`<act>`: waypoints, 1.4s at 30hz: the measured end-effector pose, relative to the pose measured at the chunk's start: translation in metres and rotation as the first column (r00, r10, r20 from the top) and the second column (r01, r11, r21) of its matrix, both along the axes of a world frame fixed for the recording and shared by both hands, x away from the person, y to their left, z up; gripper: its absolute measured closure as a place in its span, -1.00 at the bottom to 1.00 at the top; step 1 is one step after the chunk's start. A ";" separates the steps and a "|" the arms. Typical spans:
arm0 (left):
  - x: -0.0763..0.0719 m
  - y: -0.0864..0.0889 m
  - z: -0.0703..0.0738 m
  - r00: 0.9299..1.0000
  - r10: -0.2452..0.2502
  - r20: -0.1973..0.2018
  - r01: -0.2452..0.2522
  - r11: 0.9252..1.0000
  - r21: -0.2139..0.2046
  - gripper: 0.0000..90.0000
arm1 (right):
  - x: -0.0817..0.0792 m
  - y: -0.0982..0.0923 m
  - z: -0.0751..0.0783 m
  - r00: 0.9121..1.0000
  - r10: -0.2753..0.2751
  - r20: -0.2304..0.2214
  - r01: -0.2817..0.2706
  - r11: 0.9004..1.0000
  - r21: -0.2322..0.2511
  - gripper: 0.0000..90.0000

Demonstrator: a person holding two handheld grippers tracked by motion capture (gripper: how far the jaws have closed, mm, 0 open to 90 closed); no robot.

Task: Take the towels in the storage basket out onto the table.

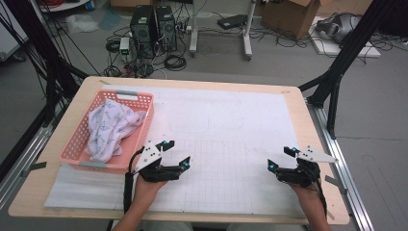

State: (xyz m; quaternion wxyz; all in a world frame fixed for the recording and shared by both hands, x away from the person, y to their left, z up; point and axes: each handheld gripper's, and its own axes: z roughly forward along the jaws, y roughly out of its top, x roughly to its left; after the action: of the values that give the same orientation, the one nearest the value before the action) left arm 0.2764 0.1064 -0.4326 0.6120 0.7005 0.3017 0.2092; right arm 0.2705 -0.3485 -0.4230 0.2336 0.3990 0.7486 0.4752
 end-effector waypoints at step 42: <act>0.005 0.090 0.078 0.982 0.183 0.036 -0.180 0.981 -0.074 -0.60 | 0.003 0.000 0.004 0.999 0.009 -0.032 -0.009 1.000 0.004 -0.65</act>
State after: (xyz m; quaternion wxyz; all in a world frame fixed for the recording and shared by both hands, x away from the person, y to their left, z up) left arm 0.2819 0.1959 -0.3548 0.6207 0.6435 0.3586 0.2683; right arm 0.2733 -0.3485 -0.4187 0.2187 0.4036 0.7532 0.4710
